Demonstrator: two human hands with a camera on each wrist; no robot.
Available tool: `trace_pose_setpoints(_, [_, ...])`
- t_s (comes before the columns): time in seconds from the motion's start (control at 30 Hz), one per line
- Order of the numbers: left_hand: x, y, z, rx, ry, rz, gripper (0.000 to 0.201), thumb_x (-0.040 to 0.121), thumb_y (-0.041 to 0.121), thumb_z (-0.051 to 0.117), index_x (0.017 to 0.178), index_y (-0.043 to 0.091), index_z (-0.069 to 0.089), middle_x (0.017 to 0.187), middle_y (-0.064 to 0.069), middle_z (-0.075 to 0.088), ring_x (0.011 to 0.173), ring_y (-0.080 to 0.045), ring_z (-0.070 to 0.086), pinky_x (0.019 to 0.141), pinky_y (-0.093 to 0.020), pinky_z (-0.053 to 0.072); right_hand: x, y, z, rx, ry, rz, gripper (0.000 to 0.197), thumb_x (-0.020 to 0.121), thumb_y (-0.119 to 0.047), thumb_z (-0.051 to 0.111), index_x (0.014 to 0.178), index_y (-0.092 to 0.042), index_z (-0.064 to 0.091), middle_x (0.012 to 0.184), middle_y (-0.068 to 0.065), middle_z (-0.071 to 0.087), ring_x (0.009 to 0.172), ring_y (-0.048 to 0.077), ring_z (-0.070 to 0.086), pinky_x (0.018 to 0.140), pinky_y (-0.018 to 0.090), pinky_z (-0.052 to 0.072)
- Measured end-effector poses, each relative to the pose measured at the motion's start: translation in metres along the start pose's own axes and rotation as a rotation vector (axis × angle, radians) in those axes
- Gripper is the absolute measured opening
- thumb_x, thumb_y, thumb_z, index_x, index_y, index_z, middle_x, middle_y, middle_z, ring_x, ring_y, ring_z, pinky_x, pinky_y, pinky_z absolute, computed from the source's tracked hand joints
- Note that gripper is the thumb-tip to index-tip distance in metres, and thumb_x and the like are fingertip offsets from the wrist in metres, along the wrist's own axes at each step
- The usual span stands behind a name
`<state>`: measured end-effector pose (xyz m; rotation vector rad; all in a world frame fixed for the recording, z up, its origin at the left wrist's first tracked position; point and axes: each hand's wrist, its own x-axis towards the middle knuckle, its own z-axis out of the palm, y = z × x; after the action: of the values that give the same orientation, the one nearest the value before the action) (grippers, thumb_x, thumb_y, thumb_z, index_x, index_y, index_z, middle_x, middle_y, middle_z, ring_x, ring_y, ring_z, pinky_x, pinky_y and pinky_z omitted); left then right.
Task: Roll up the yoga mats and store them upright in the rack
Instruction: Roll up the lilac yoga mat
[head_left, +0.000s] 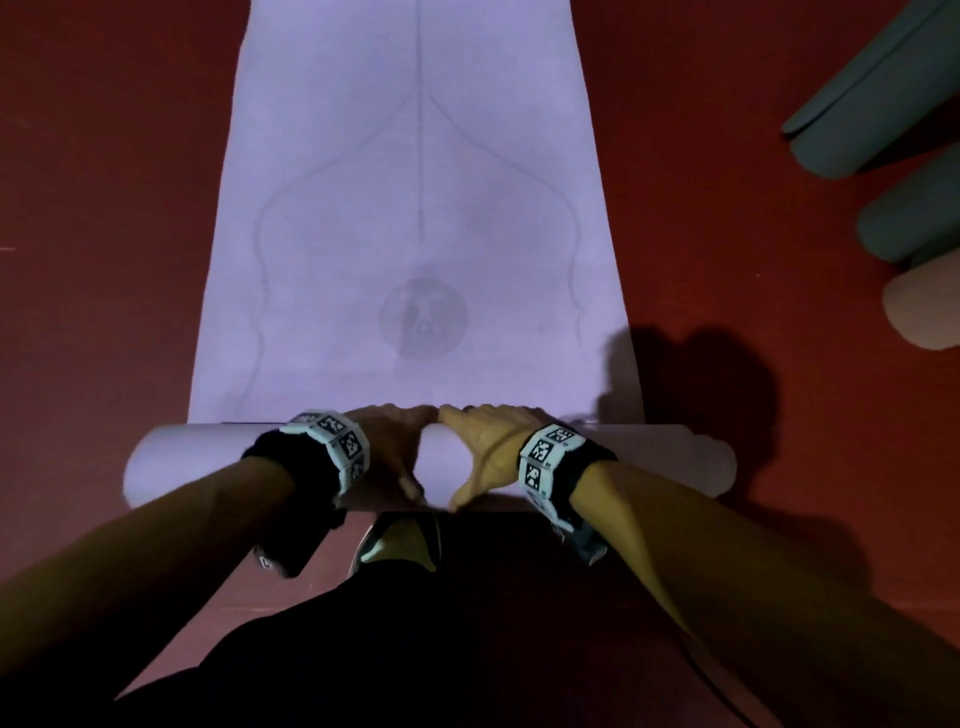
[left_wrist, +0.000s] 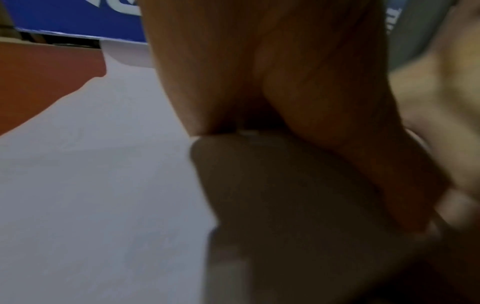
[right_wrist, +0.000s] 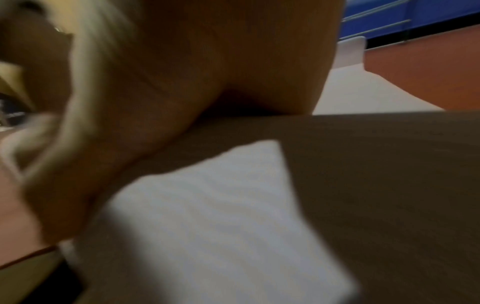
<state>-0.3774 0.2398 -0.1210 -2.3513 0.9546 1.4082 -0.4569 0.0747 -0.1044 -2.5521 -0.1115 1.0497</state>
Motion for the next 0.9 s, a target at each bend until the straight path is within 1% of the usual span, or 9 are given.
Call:
trace_pose_setpoints(0.1, [-0.024, -0.002, -0.001, 0.017, 0.238, 0.132, 0.113, 0.051, 0.065, 0.083, 0.14, 0.029, 0.024, 0.123, -0.002, 0.056, 0.112, -0.03, 0.057, 0.089, -0.041, 0.045, 0.015, 0.004, -0.015, 0.105, -0.105, 0.008, 0.096, 0.046, -0.067, 0.086, 0.13, -0.036, 0.05, 0.115, -0.009, 0.066, 0.099, 0.018, 0.063, 0.088, 0.036, 0.055])
trace_pose_setpoints(0.17, [-0.025, 0.003, 0.005, 0.025, 0.284, 0.111, 0.106, 0.053, 0.065, 0.082, 0.137, 0.028, 0.026, 0.12, -0.002, 0.056, 0.109, -0.031, 0.058, 0.088, -0.042, 0.045, 0.019, 0.004, -0.021, 0.13, -0.166, -0.007, 0.091, 0.048, -0.063, 0.089, 0.128, -0.033, 0.055, 0.115, -0.01, 0.066, 0.101, 0.015, 0.063, 0.092, 0.035, 0.054])
trace_pose_setpoints(0.27, [-0.021, 0.004, 0.001, -0.041, 0.238, 0.104, 0.091, 0.057, 0.059, 0.081, 0.128, 0.031, 0.032, 0.109, -0.001, 0.059, 0.1, -0.03, 0.061, 0.08, -0.038, 0.048, 0.014, 0.004, -0.022, 0.149, -0.16, -0.023, 0.091, 0.057, -0.061, 0.088, 0.134, -0.033, 0.049, 0.115, -0.011, 0.061, 0.104, 0.016, 0.059, 0.09, 0.032, 0.05])
trace_pose_setpoints(0.33, [-0.021, 0.001, -0.009, -0.089, 0.255, 0.093, 0.086, 0.055, 0.059, 0.08, 0.124, 0.034, 0.035, 0.101, 0.002, 0.061, 0.095, -0.028, 0.062, 0.077, -0.037, 0.051, 0.005, 0.002, -0.02, 0.117, -0.083, -0.028, 0.101, 0.052, -0.068, 0.086, 0.136, -0.037, 0.041, 0.119, -0.009, 0.059, 0.105, 0.019, 0.058, 0.09, 0.036, 0.05])
trace_pose_setpoints(0.43, [-0.021, -0.001, -0.012, -0.131, 0.231, 0.091, 0.089, 0.049, 0.063, 0.08, 0.126, 0.042, 0.04, 0.103, 0.005, 0.067, 0.095, -0.023, 0.066, 0.082, -0.037, 0.056, -0.004, -0.002, -0.006, -0.021, -0.004, -0.03, 0.11, 0.048, -0.068, 0.088, 0.135, -0.032, 0.031, 0.125, -0.003, 0.056, 0.109, 0.024, 0.058, 0.083, 0.037, 0.044])
trace_pose_setpoints(0.57, [-0.024, -0.001, -0.01, -0.116, 0.211, 0.084, 0.094, 0.048, 0.067, 0.081, 0.122, 0.036, 0.032, 0.109, 0.003, 0.063, 0.103, -0.027, 0.063, 0.088, -0.041, 0.051, 0.008, 0.0, -0.014, 0.001, -0.012, -0.01, 0.093, 0.052, -0.055, 0.088, 0.13, -0.033, 0.041, 0.108, -0.006, 0.06, 0.096, 0.023, 0.062, 0.074, 0.033, 0.045])
trace_pose_setpoints(0.63, [-0.026, 0.001, -0.004, 0.02, 0.28, 0.1, 0.106, 0.051, 0.068, 0.081, 0.133, 0.03, 0.027, 0.12, -0.001, 0.056, 0.11, -0.03, 0.058, 0.09, -0.042, 0.044, 0.018, 0.004, -0.022, 0.084, -0.079, 0.003, 0.092, 0.047, -0.059, 0.089, 0.127, -0.036, 0.049, 0.108, -0.011, 0.063, 0.097, 0.018, 0.063, 0.082, 0.034, 0.053])
trace_pose_setpoints(0.73, [-0.025, 0.004, 0.009, 0.093, 0.317, 0.111, 0.115, 0.054, 0.067, 0.08, 0.145, 0.028, 0.021, 0.125, -0.004, 0.053, 0.112, -0.032, 0.056, 0.092, -0.044, 0.043, 0.022, 0.006, -0.022, 0.126, -0.187, 0.001, 0.092, 0.047, -0.059, 0.091, 0.126, -0.035, 0.053, 0.116, -0.011, 0.066, 0.103, 0.015, 0.063, 0.095, 0.036, 0.053])
trace_pose_setpoints(0.9, [-0.021, -0.003, -0.019, -0.124, 0.196, 0.158, 0.099, 0.055, 0.053, 0.086, 0.138, 0.042, 0.034, 0.118, 0.003, 0.065, 0.11, -0.024, 0.063, 0.091, -0.036, 0.05, -0.004, 0.008, -0.012, 0.066, 0.004, -0.019, 0.105, 0.05, -0.072, 0.084, 0.134, -0.036, 0.033, 0.123, -0.002, 0.056, 0.108, 0.022, 0.058, 0.085, 0.037, 0.046])
